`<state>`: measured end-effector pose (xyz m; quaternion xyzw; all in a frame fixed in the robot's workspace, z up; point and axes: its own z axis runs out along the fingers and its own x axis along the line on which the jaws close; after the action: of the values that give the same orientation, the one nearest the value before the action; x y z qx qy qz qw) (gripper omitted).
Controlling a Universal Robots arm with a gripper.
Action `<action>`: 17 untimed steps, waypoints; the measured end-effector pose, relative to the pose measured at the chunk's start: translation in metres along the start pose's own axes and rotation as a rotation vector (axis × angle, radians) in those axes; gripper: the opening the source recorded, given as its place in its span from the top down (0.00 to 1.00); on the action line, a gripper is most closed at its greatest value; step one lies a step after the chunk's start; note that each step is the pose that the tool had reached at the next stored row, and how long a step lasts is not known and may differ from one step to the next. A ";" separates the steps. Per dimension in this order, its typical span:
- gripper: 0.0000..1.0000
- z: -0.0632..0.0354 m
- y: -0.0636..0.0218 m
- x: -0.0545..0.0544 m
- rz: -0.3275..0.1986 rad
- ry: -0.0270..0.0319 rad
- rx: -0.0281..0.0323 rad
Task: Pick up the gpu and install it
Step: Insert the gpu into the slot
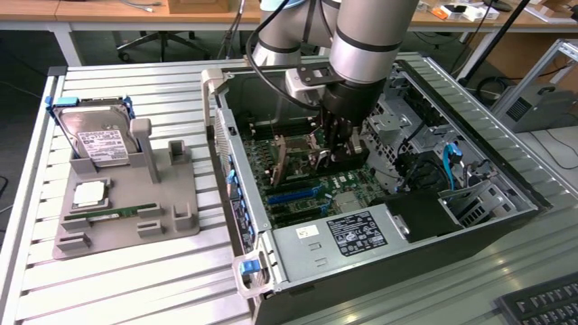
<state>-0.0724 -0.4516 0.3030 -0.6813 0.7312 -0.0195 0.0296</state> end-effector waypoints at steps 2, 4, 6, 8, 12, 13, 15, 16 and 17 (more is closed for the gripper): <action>0.73 0.0005 0.0000 0.000 0.000 0.0002 0.0000; 0.73 0.0010 0.0001 0.000 0.000 0.0004 0.0001; 0.73 0.0015 0.0001 0.000 0.000 0.0007 0.0000; 0.73 0.0021 0.0001 0.000 0.000 0.0010 0.0001; 0.73 0.0034 0.0002 0.000 0.000 0.0016 0.0001; 0.73 0.0036 0.0002 0.000 0.000 0.0017 0.0001; 0.73 0.0041 0.0002 0.000 0.000 0.0020 0.0001; 0.73 0.0044 0.0003 0.000 0.000 0.0020 0.0001; 0.73 0.0046 0.0003 0.000 0.000 0.0022 0.0002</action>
<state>-0.0723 -0.4519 0.2984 -0.6813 0.7311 -0.0203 0.0289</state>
